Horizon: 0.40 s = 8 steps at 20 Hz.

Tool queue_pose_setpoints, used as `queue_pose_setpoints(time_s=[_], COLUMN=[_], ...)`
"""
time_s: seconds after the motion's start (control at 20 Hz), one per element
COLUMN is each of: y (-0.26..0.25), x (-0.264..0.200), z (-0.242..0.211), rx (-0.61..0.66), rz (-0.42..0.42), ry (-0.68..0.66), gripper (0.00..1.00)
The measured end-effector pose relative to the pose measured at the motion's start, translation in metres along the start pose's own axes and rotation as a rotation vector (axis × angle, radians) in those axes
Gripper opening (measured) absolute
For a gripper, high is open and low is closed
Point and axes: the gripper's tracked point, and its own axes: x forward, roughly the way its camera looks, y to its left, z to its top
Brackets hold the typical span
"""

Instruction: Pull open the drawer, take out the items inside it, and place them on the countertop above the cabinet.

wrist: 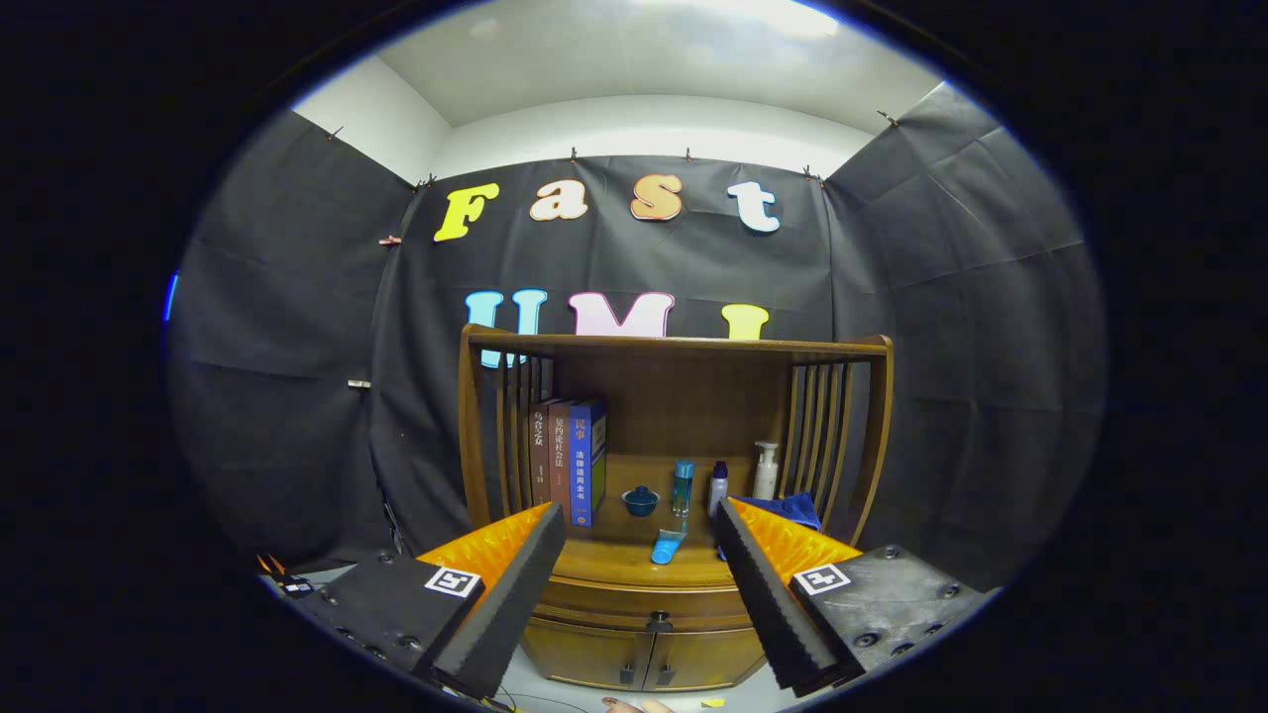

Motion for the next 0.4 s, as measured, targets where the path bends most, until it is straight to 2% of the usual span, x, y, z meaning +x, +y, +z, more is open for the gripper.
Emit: queue_pose_setpoints(time_s=[0.4], y=[-0.0041], x=[-0.0002], z=[-0.0005], rx=[0.0], rz=[-0.007], ry=[0.004], gripper=[0.99])
